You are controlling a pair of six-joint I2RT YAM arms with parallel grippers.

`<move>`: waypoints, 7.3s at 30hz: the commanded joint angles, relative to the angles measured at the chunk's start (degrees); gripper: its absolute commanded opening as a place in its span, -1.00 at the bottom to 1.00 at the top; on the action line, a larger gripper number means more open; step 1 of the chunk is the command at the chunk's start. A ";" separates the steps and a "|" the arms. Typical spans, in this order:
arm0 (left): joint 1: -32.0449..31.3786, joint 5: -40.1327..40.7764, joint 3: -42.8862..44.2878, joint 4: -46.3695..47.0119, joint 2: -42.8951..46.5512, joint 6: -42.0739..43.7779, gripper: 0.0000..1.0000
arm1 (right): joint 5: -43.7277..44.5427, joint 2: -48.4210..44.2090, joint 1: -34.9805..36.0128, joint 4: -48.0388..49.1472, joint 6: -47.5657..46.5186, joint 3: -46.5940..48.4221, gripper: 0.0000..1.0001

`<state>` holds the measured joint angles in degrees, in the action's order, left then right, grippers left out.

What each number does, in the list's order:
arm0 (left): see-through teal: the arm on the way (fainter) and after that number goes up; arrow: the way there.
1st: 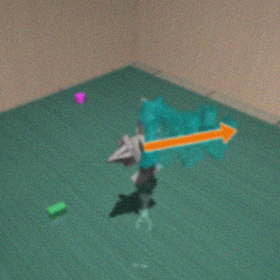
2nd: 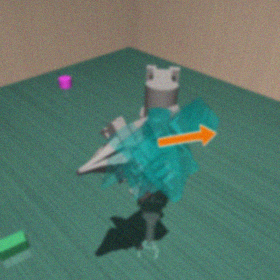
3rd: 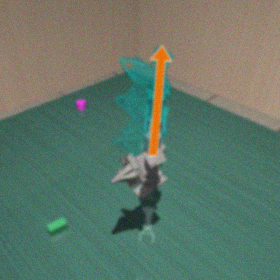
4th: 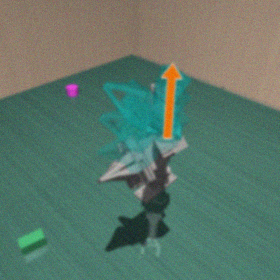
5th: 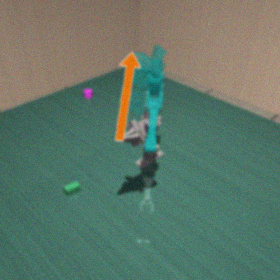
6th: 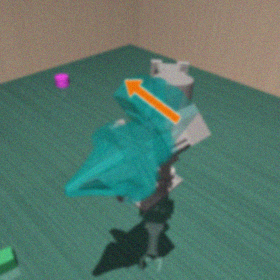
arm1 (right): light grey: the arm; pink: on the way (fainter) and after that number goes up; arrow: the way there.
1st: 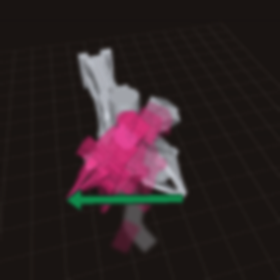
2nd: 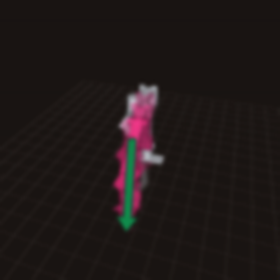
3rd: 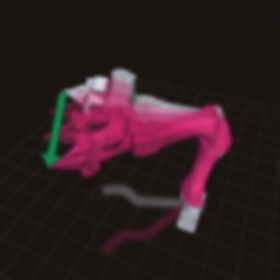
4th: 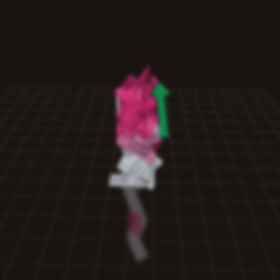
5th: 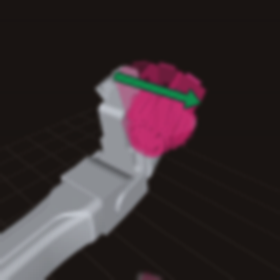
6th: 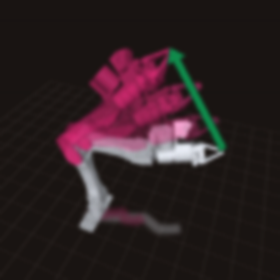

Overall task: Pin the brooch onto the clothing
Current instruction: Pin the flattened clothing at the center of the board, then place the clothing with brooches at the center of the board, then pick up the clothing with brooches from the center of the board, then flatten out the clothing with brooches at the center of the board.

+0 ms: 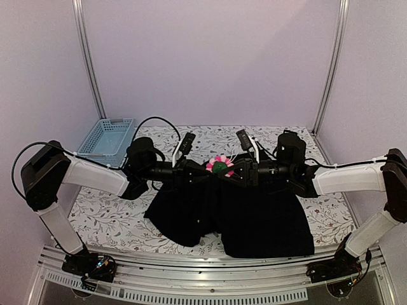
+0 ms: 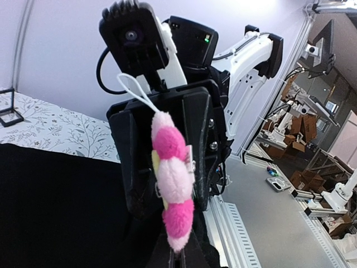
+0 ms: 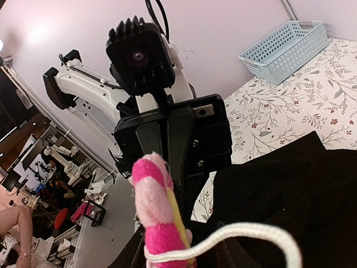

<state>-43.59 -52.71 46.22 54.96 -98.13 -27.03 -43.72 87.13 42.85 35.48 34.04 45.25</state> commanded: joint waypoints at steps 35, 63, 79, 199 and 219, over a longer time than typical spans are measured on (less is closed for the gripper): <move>-1.14 -1.60 0.98 -2.22 2.94 3.74 -1.00 | 9.21 0.97 -1.63 -7.45 3.82 1.72 -0.91; -1.14 -2.00 0.30 -3.58 4.24 5.37 -1.00 | 9.80 0.83 -1.69 -10.05 4.49 1.04 -0.31; -0.35 -0.67 0.89 -6.86 4.09 5.82 -1.00 | -1.88 -3.93 -1.72 -5.82 0.26 -2.84 0.23; 15.61 70.61 89.31 -99.99 -24.56 72.22 -1.00 | 39.51 28.30 -29.08 -49.08 -27.09 67.22 -1.00; 15.15 54.66 57.46 -109.94 -8.75 67.02 0.07 | 32.57 4.80 -16.58 -45.16 -25.40 45.17 -1.00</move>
<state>-28.75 3.42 102.15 -56.58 -104.88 40.71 -10.31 92.36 26.44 -10.15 7.11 90.30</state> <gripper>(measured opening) 0.454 0.008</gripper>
